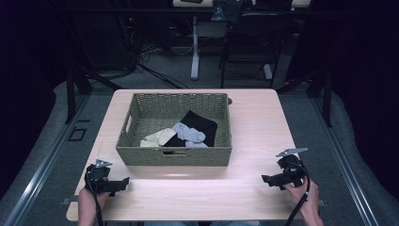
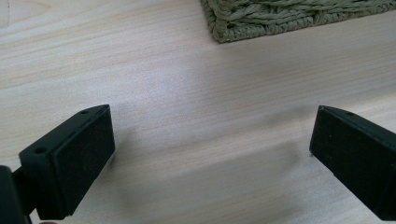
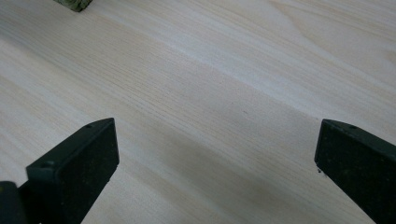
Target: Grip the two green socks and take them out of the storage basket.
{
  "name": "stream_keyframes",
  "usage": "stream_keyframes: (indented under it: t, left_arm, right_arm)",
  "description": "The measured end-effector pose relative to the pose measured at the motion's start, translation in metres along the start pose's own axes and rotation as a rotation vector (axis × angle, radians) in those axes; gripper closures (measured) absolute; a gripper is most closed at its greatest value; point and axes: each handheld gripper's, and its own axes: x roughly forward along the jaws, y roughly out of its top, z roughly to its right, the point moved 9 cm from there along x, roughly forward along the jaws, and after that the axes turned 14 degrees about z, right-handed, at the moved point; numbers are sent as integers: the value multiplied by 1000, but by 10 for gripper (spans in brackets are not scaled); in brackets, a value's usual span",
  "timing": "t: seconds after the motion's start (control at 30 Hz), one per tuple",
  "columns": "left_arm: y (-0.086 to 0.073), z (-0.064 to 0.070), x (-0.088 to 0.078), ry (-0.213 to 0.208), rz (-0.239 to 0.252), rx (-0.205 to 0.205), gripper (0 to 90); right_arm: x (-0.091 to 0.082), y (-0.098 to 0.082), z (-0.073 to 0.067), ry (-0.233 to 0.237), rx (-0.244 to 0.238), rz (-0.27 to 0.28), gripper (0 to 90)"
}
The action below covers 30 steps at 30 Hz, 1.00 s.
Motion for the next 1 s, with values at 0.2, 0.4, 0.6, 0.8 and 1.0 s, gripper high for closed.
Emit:
stream_keyframes:
  t: [0.2,0.4,0.6,0.8,1.0]
  left_arm:
    - [3,-3,-8,10,-7,22,2]
    - [9,-9,-21,2,6,-10,1]
    - [25,-7,-38,-19,23,-27,1]
    - [42,0,-54,-79,20,-27,5]
    - [76,8,-70,-112,83,-12,6]
  right_arm:
    - [-1,0,-1,0,-1,0,0]
    - [-2,0,0,1,4,1,0]
    - [-3,-1,-1,8,8,1,0]
    - [-2,-1,-4,13,11,-2,0]
    - [-1,-2,-6,17,13,-6,0]
